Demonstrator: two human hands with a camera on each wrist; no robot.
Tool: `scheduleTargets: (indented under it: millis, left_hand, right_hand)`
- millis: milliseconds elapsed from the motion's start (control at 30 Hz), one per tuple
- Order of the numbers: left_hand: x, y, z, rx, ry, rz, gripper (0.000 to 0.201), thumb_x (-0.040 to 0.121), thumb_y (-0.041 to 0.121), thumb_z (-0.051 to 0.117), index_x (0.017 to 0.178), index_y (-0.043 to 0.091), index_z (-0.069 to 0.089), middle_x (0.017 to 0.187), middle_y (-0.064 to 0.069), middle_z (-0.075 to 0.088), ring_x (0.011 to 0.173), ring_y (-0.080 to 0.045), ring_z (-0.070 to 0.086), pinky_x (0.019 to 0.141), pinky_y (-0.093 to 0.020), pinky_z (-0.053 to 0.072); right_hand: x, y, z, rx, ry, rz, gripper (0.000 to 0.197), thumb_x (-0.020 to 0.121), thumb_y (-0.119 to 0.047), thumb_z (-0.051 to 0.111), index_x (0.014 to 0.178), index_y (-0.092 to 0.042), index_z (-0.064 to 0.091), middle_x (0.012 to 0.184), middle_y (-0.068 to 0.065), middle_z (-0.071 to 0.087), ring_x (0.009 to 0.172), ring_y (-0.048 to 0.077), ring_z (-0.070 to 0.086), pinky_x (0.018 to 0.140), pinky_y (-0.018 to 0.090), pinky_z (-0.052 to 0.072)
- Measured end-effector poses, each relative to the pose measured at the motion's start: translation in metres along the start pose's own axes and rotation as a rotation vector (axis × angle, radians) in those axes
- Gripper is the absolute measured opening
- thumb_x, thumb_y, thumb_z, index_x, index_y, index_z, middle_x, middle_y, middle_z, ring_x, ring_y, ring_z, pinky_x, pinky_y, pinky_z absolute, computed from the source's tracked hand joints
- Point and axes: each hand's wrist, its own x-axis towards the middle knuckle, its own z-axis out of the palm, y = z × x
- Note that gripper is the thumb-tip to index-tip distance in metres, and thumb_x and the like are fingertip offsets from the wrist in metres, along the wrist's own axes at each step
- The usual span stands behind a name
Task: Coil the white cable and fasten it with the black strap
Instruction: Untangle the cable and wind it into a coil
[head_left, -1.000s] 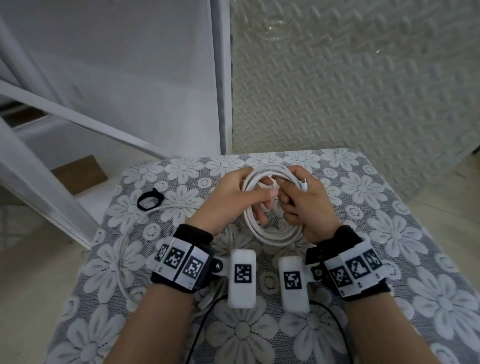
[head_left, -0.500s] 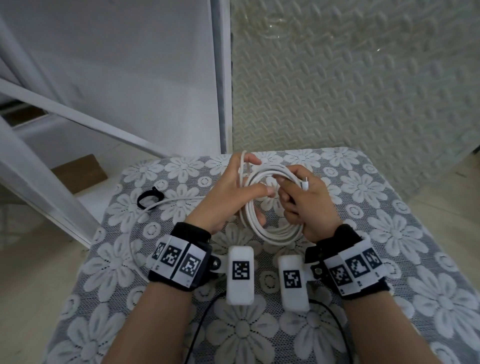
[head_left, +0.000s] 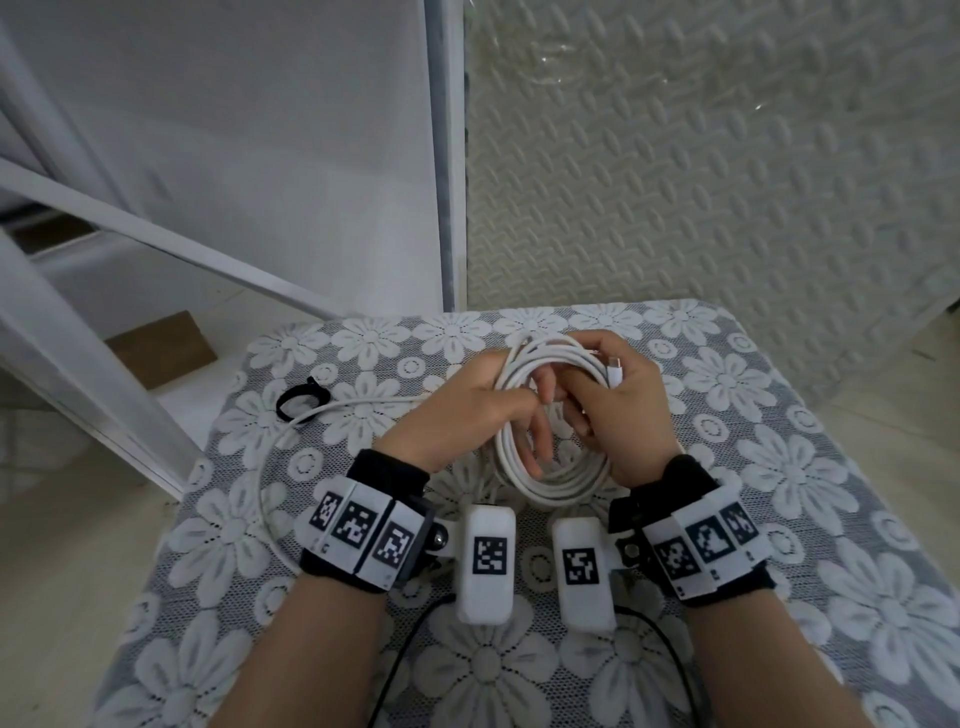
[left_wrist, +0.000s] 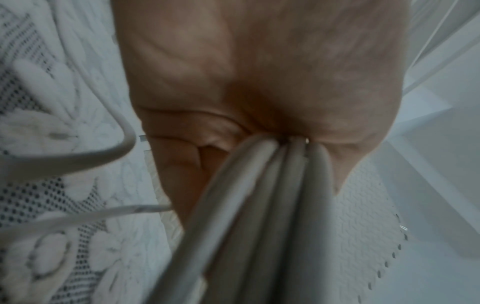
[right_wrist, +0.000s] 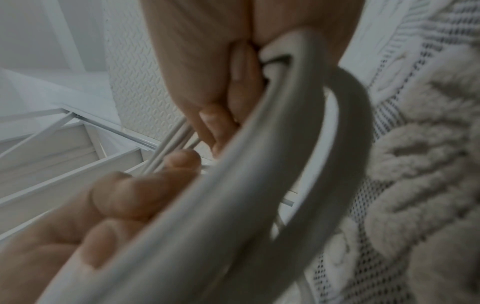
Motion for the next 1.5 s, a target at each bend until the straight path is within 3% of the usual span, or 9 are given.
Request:
scheduleTargets:
  millis: [267,467,667,833,967,1133,1200,1333,1500]
  left_hand:
    - [0.000,-0.002,0.003,-0.050,-0.067,0.015,0.015,0.069,-0.005,0.039,0.078,0.006,0.044,0.051,-0.012,0.059,0.046,-0.024,0.057,0.052,-0.025,0.050]
    - [0.000,-0.001,0.002,-0.098,-0.033,-0.019,0.012,0.067,-0.003,0.039,0.073,0.006,0.044,0.051,-0.015,0.058,0.039,-0.020,0.057,0.041,-0.021,0.046]
    - [0.001,-0.002,-0.001,-0.107,0.042,-0.006,0.022,0.069,0.007,0.045,0.061,0.023,0.057,0.049,-0.014,0.055,0.037,-0.019,0.052,0.036,-0.022,0.045]
    - [0.003,-0.007,-0.006,-0.123,0.074,0.000,0.012,0.065,0.000,0.042,0.074,0.008,0.039,0.049,-0.011,0.054,0.040,-0.021,0.051,0.036,-0.022,0.045]
    - [0.004,-0.009,-0.008,-0.109,0.103,0.008,0.013,0.068,0.000,0.044,0.075,0.010,0.044,0.055,-0.011,0.055,0.040,-0.025,0.050,0.038,-0.025,0.047]
    - [0.007,-0.011,-0.007,-0.063,0.173,0.028,0.018,0.085,-0.007,0.051,0.080,0.010,0.049,0.066,-0.010,0.064,0.050,-0.026,0.063,0.050,-0.029,0.053]
    - [0.008,-0.013,-0.009,-0.091,0.169,0.055,0.008,0.085,-0.001,0.060,0.088,0.005,0.054,0.075,-0.009,0.070,0.067,-0.026,0.069,0.066,-0.034,0.058]
    - [0.006,-0.010,-0.009,-0.124,0.083,0.017,0.037,0.078,0.023,0.062,0.105,-0.002,0.059,0.093,-0.006,0.072,0.088,-0.023,0.069,0.081,-0.035,0.056]
    - [0.004,-0.016,-0.005,0.205,-0.135,-0.095,0.036,0.079,0.015,0.073,0.113,0.014,0.062,0.111,-0.003,0.069,0.104,-0.015,0.065,0.098,-0.032,0.049]
  right_hand:
    - [0.002,0.000,0.001,-0.106,-0.097,-0.130,0.037,0.082,0.014,0.050,0.090,-0.017,0.069,0.085,-0.005,0.066,0.073,-0.001,0.062,0.067,0.014,0.046]
    - [0.001,0.003,0.000,-0.096,-0.132,0.020,0.016,0.092,-0.007,0.048,0.091,-0.005,0.064,0.071,-0.001,0.058,0.051,0.005,0.047,0.040,0.018,0.035]
    - [0.002,0.006,0.001,-0.055,-0.160,-0.032,0.014,0.094,-0.001,0.045,0.090,0.005,0.056,0.065,0.003,0.051,0.060,0.007,0.049,0.060,0.017,0.043]
    - [-0.001,0.003,0.005,0.092,-0.176,0.063,0.009,0.095,-0.005,0.047,0.088,-0.005,0.051,0.051,-0.006,0.041,0.045,0.009,0.039,0.044,0.022,0.042]
    - [-0.002,-0.002,0.005,0.134,-0.147,0.124,0.005,0.091,-0.010,0.056,0.090,-0.007,0.053,0.044,-0.007,0.030,0.038,0.006,0.025,0.035,0.015,0.023]
    - [0.001,0.001,0.002,0.201,-0.027,0.168,0.040,0.089,-0.007,0.058,0.056,-0.019,0.040,0.040,-0.008,0.028,0.034,0.006,0.022,0.035,0.014,0.019]
    - [0.002,0.001,0.000,0.292,0.027,0.171,0.042,0.091,-0.008,0.056,0.056,-0.021,0.036,0.040,-0.008,0.026,0.034,0.006,0.020,0.035,0.014,0.017]
    - [0.007,0.000,-0.010,0.512,0.120,0.149,0.040,0.094,-0.012,0.051,0.058,-0.019,0.036,0.042,-0.009,0.023,0.034,0.004,0.018,0.031,0.013,0.015]
    - [0.012,0.002,-0.021,0.724,0.183,0.173,0.047,0.096,-0.018,0.048,0.055,-0.020,0.026,0.040,-0.010,0.021,0.031,0.002,0.018,0.027,0.015,0.014]
